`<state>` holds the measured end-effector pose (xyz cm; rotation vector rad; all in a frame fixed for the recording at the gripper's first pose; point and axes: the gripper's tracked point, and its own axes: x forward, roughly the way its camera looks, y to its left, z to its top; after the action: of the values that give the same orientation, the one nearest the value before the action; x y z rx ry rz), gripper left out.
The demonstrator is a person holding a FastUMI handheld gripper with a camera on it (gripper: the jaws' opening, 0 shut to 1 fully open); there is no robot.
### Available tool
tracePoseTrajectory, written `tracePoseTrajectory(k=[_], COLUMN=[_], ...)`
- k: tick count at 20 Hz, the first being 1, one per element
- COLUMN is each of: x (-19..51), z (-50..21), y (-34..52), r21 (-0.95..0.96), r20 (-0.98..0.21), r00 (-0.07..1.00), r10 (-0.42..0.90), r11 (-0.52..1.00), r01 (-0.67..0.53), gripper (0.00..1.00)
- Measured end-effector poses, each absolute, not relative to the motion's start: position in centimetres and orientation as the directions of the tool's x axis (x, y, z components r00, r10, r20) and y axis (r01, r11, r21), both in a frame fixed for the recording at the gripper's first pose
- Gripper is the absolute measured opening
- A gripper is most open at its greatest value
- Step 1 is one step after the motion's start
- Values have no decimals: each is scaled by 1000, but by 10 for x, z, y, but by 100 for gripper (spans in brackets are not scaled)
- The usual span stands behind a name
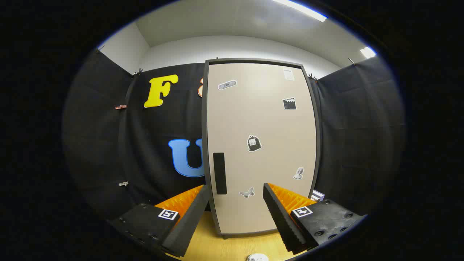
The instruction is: Open the shoe cabinet door, grab the shoes and put them into the shoe cabinet, then close the shoe cabinet door.
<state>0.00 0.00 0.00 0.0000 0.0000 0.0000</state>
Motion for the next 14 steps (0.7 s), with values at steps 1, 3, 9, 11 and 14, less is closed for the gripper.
tracePoseTrajectory(k=[1, 3, 9, 11, 14], x=[0, 0, 3, 4, 8], z=[0, 0, -5, -6, -9], y=[2, 4, 8, 10, 13], r21=[-1, -1, -10, -13, -21], r20=[3, 6, -7, -13, -15], r00=[1000, 1000, 1000, 1000, 1000], r10=[1, 2, -3, -3, -3], r11=[1000, 1000, 1000, 1000, 1000], r01=[-1, -2, 3, 2, 3], gripper=[98, 98, 98, 98, 98])
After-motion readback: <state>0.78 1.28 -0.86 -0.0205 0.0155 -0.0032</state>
